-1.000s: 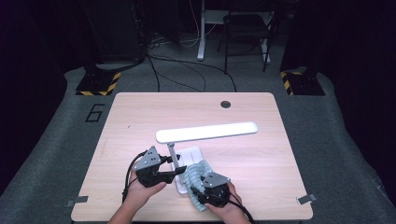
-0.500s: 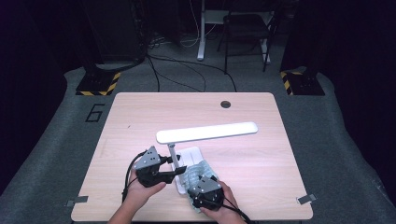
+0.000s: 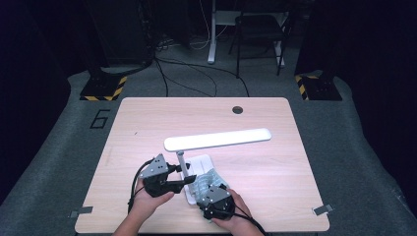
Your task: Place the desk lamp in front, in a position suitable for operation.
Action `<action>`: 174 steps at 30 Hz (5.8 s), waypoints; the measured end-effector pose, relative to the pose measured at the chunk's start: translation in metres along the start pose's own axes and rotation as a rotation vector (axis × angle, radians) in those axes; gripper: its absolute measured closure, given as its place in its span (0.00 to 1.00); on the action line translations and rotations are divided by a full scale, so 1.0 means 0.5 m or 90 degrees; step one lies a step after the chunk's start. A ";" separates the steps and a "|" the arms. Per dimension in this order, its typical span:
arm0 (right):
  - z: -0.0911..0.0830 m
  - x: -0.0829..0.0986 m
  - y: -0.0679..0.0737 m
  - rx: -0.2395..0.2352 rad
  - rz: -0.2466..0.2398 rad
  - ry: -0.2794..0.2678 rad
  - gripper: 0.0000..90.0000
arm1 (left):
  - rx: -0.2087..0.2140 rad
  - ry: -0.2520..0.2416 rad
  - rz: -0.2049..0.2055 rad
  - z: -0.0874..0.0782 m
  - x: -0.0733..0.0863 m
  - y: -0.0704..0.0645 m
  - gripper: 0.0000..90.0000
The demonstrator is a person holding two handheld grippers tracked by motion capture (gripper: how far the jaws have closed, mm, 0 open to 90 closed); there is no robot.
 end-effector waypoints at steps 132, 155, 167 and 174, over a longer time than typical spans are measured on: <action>-0.118 0.041 -0.155 0.143 0.247 -0.080 0.34 | 0.094 0.013 0.021 0.037 -0.003 -0.004 0.57; -0.130 0.030 -0.142 0.140 0.265 -0.099 0.75 | 0.114 -0.019 0.008 0.018 -0.021 -0.013 0.50; -0.055 0.015 -0.108 0.060 0.276 -0.059 0.69 | 0.031 -0.007 -0.029 -0.037 -0.026 -0.011 0.64; -0.077 0.003 -0.107 0.063 0.255 -0.123 0.50 | 0.005 0.017 -0.007 -0.025 -0.015 -0.024 0.65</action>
Point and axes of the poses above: each handheld gripper's, and its own axes: z roughly forward along the jaws, x roughly out of its underside, y roughly to its left, the point moved 3 cm from there along z, roughly forward along the jaws, and after that the axes turned 13 degrees about -y, right-handed, at the moved point
